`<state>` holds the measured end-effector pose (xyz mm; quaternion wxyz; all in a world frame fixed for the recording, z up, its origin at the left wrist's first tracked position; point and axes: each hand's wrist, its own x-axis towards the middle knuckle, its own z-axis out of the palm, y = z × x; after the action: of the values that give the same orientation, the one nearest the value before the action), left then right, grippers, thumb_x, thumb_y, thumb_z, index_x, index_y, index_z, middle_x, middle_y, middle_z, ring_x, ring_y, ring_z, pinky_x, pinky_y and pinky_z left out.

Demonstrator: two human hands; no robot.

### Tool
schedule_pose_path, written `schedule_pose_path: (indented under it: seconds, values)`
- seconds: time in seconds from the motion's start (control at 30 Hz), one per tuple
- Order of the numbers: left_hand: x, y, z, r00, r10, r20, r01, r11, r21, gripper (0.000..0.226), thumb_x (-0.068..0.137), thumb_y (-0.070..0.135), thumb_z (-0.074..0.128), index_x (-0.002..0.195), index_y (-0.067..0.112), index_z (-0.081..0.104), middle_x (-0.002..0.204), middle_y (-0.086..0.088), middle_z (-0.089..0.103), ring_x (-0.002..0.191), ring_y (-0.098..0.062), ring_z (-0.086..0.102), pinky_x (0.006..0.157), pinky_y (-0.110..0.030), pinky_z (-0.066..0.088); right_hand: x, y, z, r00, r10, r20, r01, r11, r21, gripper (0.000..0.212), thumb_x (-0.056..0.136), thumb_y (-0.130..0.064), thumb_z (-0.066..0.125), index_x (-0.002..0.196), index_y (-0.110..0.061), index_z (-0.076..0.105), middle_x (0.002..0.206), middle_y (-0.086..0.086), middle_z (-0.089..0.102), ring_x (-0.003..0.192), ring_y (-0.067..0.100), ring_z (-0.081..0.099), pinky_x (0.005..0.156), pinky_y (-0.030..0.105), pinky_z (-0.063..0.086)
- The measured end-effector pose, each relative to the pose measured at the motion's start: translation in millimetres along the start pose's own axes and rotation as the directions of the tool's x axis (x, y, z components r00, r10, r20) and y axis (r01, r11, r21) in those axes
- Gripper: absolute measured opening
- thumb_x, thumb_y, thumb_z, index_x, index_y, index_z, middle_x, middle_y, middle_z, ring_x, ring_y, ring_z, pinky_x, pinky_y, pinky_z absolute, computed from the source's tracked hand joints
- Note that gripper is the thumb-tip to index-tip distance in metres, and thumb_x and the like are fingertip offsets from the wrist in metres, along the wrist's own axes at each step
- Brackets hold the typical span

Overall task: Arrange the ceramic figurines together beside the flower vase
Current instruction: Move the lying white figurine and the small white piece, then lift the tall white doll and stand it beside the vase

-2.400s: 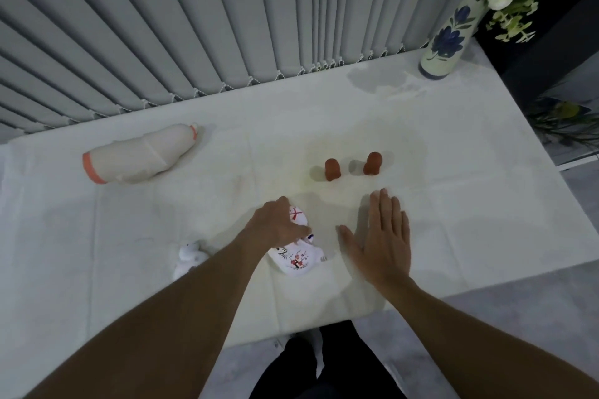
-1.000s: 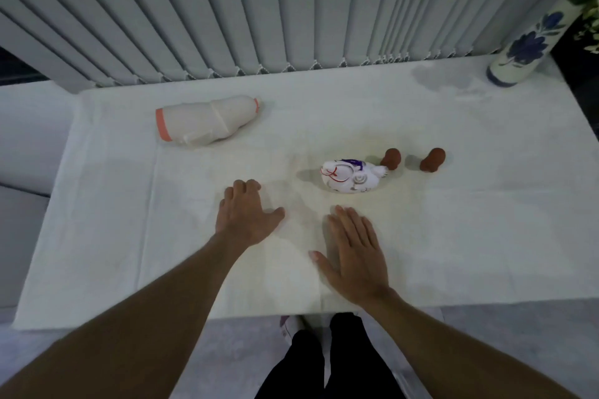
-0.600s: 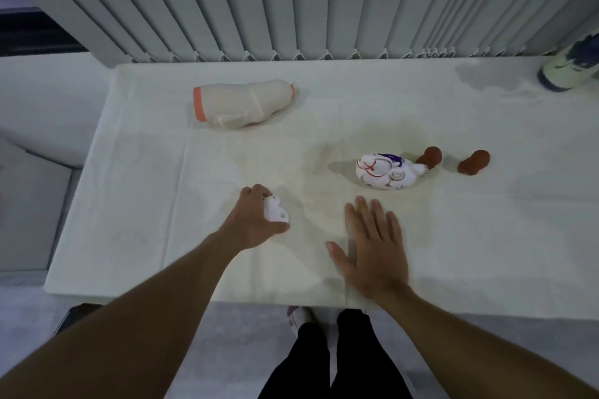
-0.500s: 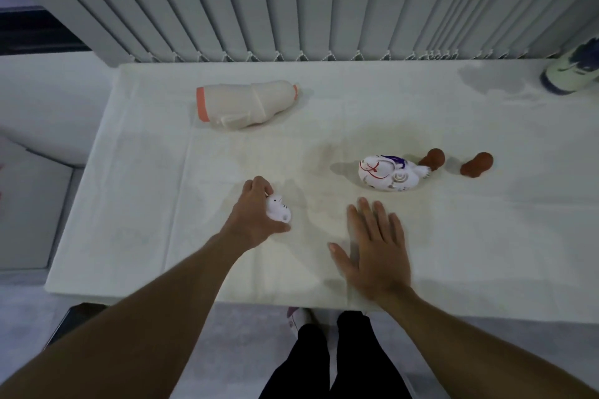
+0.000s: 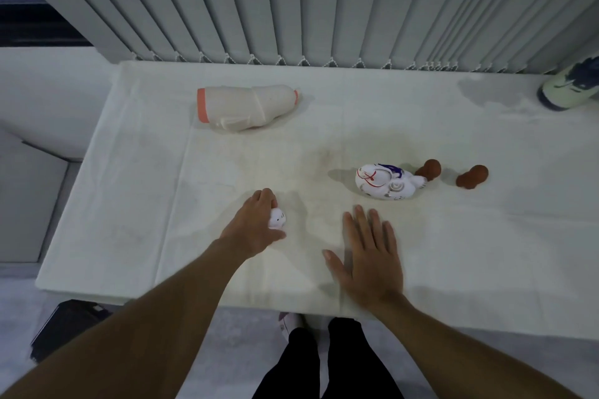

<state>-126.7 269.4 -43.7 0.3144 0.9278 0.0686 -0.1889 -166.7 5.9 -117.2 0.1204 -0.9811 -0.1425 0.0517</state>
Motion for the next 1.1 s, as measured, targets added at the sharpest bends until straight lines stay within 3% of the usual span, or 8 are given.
schedule_pose_path:
  seconds: [0.13,0.3,0.43,0.57,0.77,0.9,1.0,1.1]
  values:
    - [-1.1,5.3,-8.0,0.999,-0.044,0.025,0.045,0.999,-0.029,0.062,0.063,0.048,0.086,0.1,0.022,0.044,0.102,0.007,0.048,0.085,-0.013,0.05,0.07,-0.029,0.041,8.1,1.4,-0.3,0.99,-0.138,0.037,0.136,0.99,0.043,0.081,0.102,-0.064,0.035,0.164,-0.012,0.025,0.174,0.006,0.015,0.162,0.027,0.01,0.131,0.046,0.008]
    - [2.0,8.8,-29.0,0.999,-0.033,0.041,0.032,0.999,0.044,0.063,0.077,0.063,0.068,0.119,0.021,0.047,0.121,0.004,0.052,0.106,-0.014,0.052,0.087,-0.03,0.045,46.2,-8.5,-4.4,0.956,-0.284,0.069,0.279,0.958,0.073,0.072,0.105,-0.054,0.037,0.162,-0.01,0.03,0.173,0.006,0.019,0.161,0.028,0.017,0.129,0.048,0.014]
    - [6.8,9.1,-43.4,0.997,-0.068,0.036,0.065,0.995,0.071,0.077,0.077,0.079,0.047,0.127,0.021,0.047,0.129,0.002,0.054,0.115,-0.015,0.054,0.097,-0.037,0.048,61.5,-8.0,-1.6,0.946,-0.314,0.079,0.31,0.949,0.054,0.072,0.106,-0.058,0.03,0.164,-0.014,0.025,0.174,0.004,0.016,0.162,0.024,0.011,0.13,0.048,0.013]
    - [18.0,16.8,-51.7,0.997,-0.074,0.005,0.073,0.995,0.061,0.09,0.069,0.091,0.033,0.127,0.023,0.049,0.127,0.003,0.056,0.114,-0.014,0.056,0.096,-0.039,0.049,60.3,-7.2,1.1,0.944,-0.323,0.06,0.32,0.946,0.056,0.073,0.106,-0.058,0.031,0.165,-0.015,0.019,0.175,0.004,0.014,0.162,0.024,0.007,0.13,0.048,0.01]
    - [40.1,25.3,-64.7,0.996,-0.036,-0.082,0.043,0.995,0.087,0.073,0.082,0.078,0.037,0.127,0.021,0.049,0.127,0.002,0.057,0.115,-0.017,0.057,0.096,-0.039,0.049,61.8,-5.0,2.0,0.94,-0.34,0.023,0.336,0.937,0.097,0.07,0.107,-0.056,0.038,0.163,-0.016,0.025,0.174,0.004,0.018,0.162,0.024,0.01,0.131,0.048,0.012]
    - [63.1,21.7,-83.6,0.974,0.085,-0.212,-0.031,0.968,0.248,0.052,0.093,0.054,0.051,0.127,0.015,0.051,0.123,-0.004,0.059,0.113,-0.024,0.057,0.098,-0.038,0.043,71.3,-13.2,0.4,0.956,-0.287,-0.055,0.293,0.943,0.157,0.057,0.106,-0.047,0.046,0.155,-0.015,0.045,0.165,0.005,0.041,0.155,0.027,0.033,0.127,0.045,0.025]
    - [82.8,17.9,-102.5,0.934,0.172,-0.314,-0.039,0.921,0.388,0.054,0.087,0.044,0.062,0.127,0.009,0.053,0.123,-0.011,0.058,0.114,-0.032,0.055,0.096,-0.042,0.045,98.7,-34.4,-10.0,0.97,-0.223,-0.102,0.242,0.935,0.259,0.05,0.107,-0.037,0.045,0.148,-0.011,0.053,0.155,0.008,0.053,0.146,0.029,0.047,0.119,0.046,0.039]
    - [102.3,14.0,-119.8,0.906,0.207,-0.368,-0.014,0.886,0.464,0.066,0.077,0.04,0.072,0.13,0.006,0.051,0.128,-0.016,0.054,0.119,-0.037,0.05,0.105,-0.046,0.039,143.2,-66.6,-27.2,0.983,-0.119,-0.137,0.162,0.916,0.366,0.044,0.104,-0.022,0.052,0.145,-0.004,0.055,0.15,0.016,0.056,0.14,0.035,0.053,0.113,0.047,0.046]
